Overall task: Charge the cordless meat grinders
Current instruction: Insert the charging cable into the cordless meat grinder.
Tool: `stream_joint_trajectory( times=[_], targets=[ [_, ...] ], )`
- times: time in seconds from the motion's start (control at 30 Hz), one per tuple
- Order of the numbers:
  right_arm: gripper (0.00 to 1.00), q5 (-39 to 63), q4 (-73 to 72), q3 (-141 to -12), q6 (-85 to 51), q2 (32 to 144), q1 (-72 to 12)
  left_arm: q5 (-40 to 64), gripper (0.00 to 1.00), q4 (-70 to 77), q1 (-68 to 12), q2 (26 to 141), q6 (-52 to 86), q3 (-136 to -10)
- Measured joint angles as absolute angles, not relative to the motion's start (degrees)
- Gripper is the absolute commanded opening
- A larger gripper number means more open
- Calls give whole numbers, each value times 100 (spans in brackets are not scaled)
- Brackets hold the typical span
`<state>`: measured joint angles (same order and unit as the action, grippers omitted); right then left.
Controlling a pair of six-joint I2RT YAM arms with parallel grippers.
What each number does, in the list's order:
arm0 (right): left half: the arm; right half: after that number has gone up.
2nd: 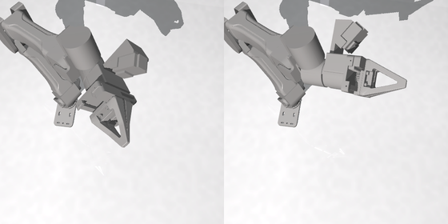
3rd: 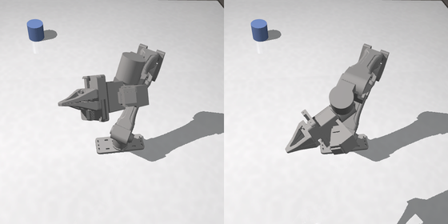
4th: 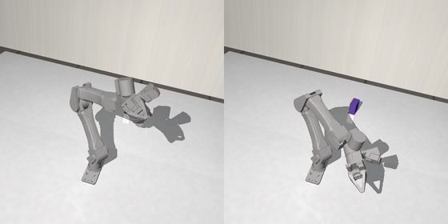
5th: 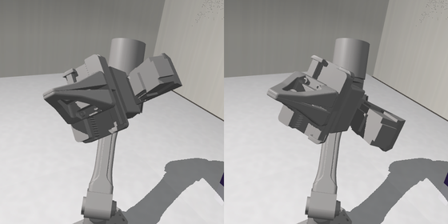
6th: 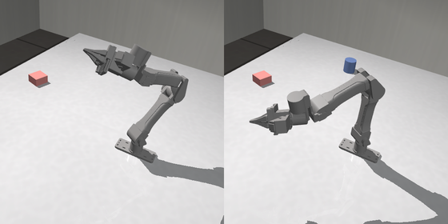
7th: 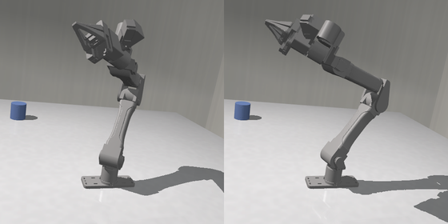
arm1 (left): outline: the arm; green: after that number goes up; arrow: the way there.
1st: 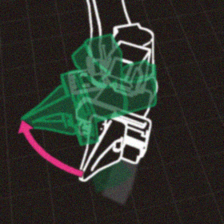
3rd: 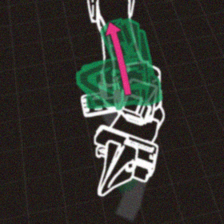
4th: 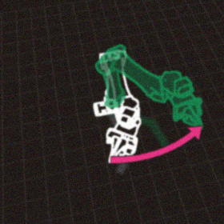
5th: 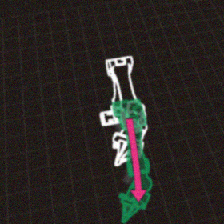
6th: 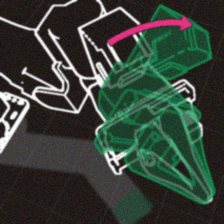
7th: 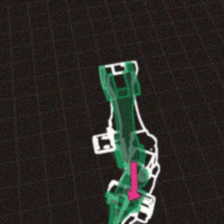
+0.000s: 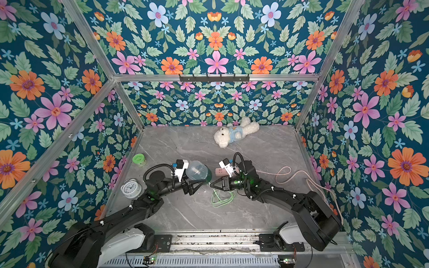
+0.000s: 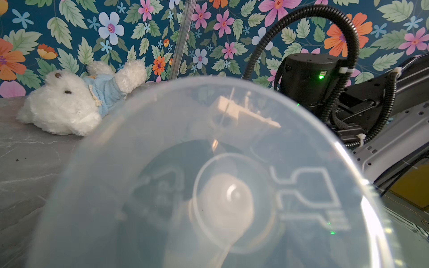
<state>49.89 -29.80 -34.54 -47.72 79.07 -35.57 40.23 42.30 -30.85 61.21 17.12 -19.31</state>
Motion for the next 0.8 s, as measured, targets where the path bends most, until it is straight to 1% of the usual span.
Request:
stream_joint_trajectory(
  times=[0.4, 0.57, 0.8],
  targets=[
    [0, 5041, -3284, -3520, -5242, 8160, -3503, 3791, 62, 4117, -3131, 6152, 1468, -1997],
    [0, 4897, -2370, -3782, -4746, 7839, -3492, 3844, 62, 4121, -3131, 6114, 1466, -2043],
    [0, 5035, -2034, -3898, -4641, 7841, -3339, 3815, 61, 3997, -3216, 6156, 1380, -2108]
  ],
)
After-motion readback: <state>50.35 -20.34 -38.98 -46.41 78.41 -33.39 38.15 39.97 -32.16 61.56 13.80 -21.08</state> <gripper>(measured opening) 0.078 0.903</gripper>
